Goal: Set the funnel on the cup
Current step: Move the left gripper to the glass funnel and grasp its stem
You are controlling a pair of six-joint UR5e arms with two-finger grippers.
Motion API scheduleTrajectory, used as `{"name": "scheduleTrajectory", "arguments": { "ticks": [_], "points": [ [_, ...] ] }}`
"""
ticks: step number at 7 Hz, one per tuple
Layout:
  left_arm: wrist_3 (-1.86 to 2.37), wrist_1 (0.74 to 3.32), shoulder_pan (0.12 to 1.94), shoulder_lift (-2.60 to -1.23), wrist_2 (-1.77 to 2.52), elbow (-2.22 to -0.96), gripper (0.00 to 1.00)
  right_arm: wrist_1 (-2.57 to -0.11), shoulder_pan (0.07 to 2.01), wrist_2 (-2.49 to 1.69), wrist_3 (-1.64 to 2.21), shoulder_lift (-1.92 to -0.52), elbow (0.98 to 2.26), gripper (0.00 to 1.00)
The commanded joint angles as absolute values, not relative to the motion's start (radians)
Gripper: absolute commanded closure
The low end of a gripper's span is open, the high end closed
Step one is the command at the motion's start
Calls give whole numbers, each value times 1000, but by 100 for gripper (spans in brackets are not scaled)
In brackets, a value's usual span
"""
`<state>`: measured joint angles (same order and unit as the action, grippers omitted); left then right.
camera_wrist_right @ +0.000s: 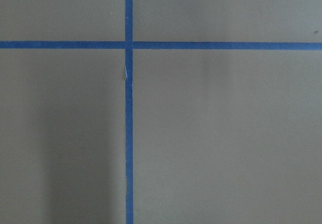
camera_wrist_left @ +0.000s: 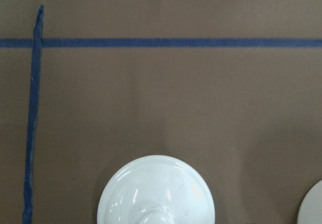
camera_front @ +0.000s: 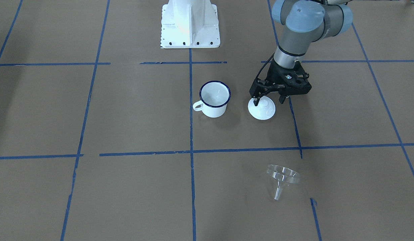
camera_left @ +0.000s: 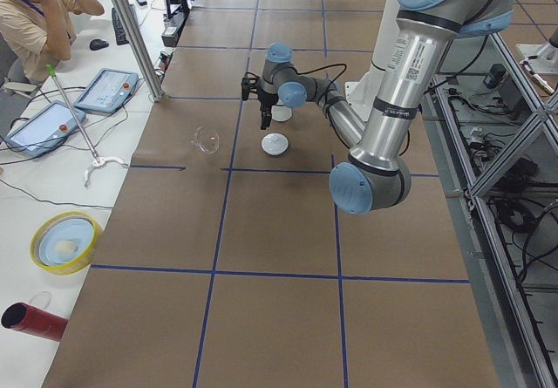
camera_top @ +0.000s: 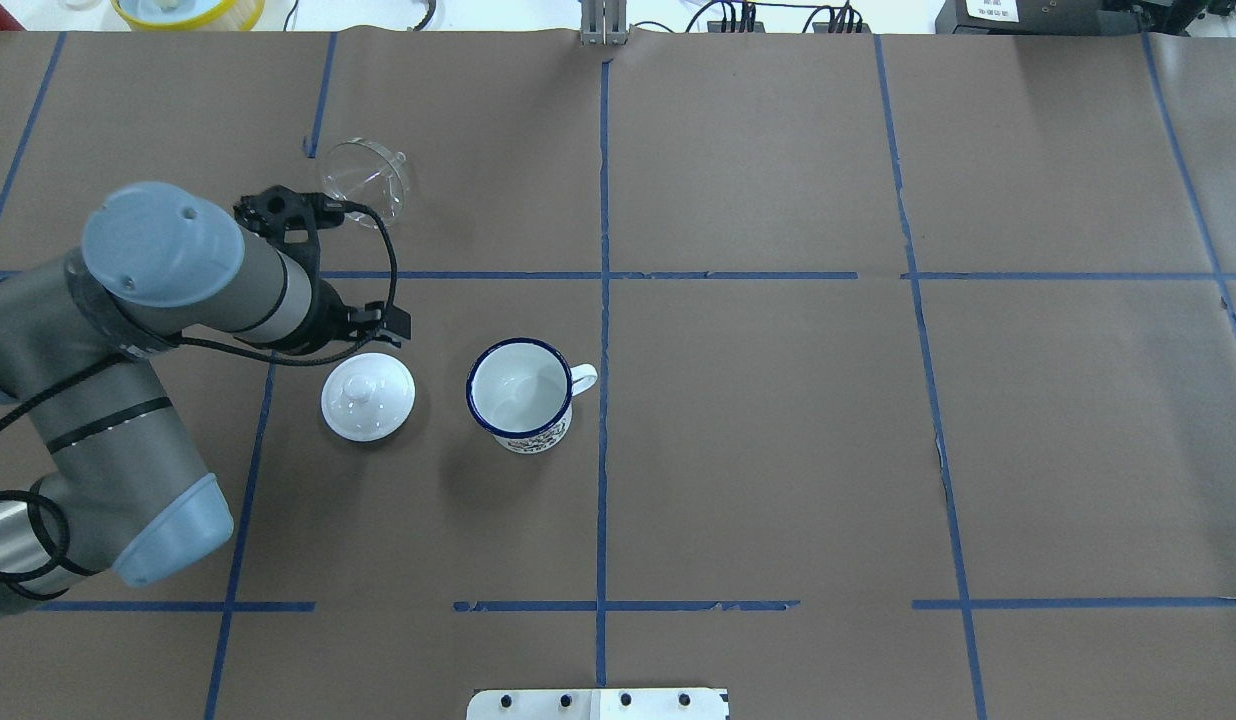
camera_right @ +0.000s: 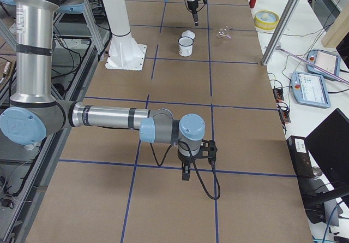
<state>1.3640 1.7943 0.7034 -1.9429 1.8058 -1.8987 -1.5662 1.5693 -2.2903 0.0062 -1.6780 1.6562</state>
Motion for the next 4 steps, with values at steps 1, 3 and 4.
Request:
{"name": "scheduleTrajectory", "arguments": {
  "ticks": [1,3,4],
  "points": [
    [1866,2079,721,-1936,1634,-1823,0,-1566,1569,-2290,6,-1678,1657,0],
    [2224,2278,716,-1944,1560,-1673,0,-1566,1569,-2290,6,-1678,1657,0],
    [2300,2340,718,-1950,1530,-1608,0,-1566,1569,-2290,6,-1678,1657,0]
  ]
}}
